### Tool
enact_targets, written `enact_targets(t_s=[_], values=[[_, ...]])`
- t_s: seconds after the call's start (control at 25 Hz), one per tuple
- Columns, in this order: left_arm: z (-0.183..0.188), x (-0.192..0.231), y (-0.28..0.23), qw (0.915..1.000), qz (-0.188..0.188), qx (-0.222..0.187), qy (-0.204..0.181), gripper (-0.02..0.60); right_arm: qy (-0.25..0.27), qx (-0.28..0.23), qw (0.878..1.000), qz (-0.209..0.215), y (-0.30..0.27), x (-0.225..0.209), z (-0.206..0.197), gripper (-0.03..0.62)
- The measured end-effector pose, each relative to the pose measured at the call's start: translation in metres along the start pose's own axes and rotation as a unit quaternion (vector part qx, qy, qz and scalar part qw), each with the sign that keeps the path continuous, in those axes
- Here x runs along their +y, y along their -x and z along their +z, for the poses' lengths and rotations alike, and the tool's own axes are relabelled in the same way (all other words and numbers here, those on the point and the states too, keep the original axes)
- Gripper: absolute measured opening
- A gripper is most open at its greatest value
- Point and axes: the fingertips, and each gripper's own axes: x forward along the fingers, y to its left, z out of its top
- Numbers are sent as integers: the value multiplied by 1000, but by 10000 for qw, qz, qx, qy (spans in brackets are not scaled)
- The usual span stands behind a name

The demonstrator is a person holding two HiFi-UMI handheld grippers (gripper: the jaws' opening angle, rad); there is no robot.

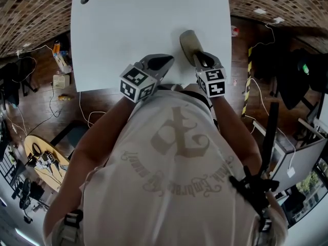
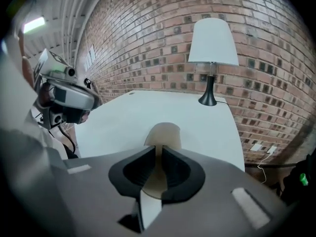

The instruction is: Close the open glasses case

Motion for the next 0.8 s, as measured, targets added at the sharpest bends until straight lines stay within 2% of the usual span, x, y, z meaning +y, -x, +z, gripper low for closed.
enact_targets(t_s=[0.08, 0.28, 0.68, 0.8], values=[[-1, -2, 0, 10000, 14, -1, 1, 8, -36, -15, 10000, -12, 0, -2, -1, 34], [-1, -2, 2, 10000, 40, 24, -10, 7, -109, -113, 9999, 9, -2, 0, -1, 25], [-12, -15, -16, 9998, -19, 177, -28, 8, -69, -128, 9993, 338, -6, 3, -9, 17], [-10, -21, -28, 9997, -22, 230, -77, 8, -394, -210, 9975, 556, -7, -2, -10, 14]])
